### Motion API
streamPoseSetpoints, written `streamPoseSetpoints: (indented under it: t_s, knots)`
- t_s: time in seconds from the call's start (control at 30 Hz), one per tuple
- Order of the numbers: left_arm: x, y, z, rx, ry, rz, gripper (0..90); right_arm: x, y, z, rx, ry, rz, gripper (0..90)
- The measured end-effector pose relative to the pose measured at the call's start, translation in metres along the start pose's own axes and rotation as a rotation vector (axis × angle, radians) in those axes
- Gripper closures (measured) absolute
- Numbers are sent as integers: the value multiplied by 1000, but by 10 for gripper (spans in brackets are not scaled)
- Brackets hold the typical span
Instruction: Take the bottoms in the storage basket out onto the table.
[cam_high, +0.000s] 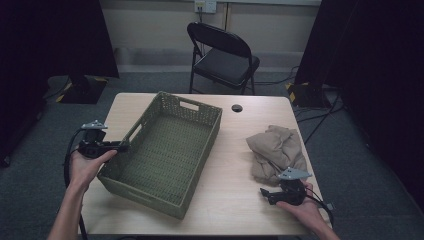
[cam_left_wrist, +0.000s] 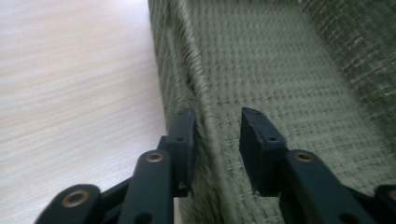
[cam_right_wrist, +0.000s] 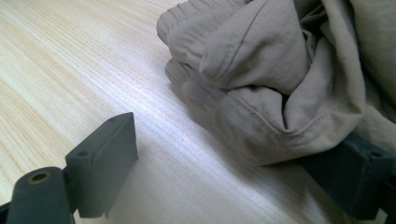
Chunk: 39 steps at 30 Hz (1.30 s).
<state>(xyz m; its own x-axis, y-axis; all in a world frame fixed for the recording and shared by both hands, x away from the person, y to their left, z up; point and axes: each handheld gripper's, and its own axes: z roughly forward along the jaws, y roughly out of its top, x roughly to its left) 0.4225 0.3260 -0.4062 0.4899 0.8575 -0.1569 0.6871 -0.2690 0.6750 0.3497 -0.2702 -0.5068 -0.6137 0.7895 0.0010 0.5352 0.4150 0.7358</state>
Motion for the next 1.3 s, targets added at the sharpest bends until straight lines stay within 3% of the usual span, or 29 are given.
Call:
streamPoseSetpoints:
  t_s: [0.07, 0.17, 0.23, 0.3, 0.37, 0.5, 0.6, 0.67, 0.73, 0.8, 0.87, 0.97, 1.1, 1.23, 1.3]
  knots:
    - [0, -1, 1, -2, 1, -8, 744, 0, 0, 0, 0, 0, 0, 121]
    - [-5, -4, -3, 3, 15, 11, 758, 0, 0, 0, 0, 1, -1, 121]
    - [-7, -7, -5, 12, -14, 2, 729, 0, 0, 0, 0, 2, -2, 121]
    - [-13, -11, -8, 25, -29, 19, 699, 0, 0, 0, 0, 2, -2, 121]
    - [-21, -14, -10, 30, -17, 35, 681, 0, 0, 0, 0, 2, -2, 121]
    - [-34, -21, -15, 44, -67, 54, 600, 0, 0, 0, 0, 2, -2, 121]
    - [-38, -21, -17, 65, -77, 79, 578, 0, 0, 0, -1, 3, -1, 121]
    - [-38, -19, -16, 63, -79, 83, 555, 0, 0, 0, 0, 3, -2, 121]
    - [-34, -16, -14, 35, -90, 65, 496, 0, 0, 0, -1, 3, -1, 121]
    - [-30, -9, -11, 20, -69, 49, 435, 0, 0, 0, -1, 3, -1, 121]
    - [-24, -2, -7, 1, -82, 31, 427, 0, 0, 0, -1, 3, -1, 121]
    - [-19, 11, 0, -24, -72, 39, 485, 0, 0, 1, -1, 4, -1, 121]
    - [-11, 22, 16, -10, -83, 19, 561, -1, 1, 1, 0, 5, -2, 121]
    - [0, 22, 30, -30, -162, -20, 623, -1, 1, 1, 0, 5, -2, 121]
    - [1, 22, 35, -23, -171, -22, 646, -1, 1, 1, 0, 5, -2, 121]
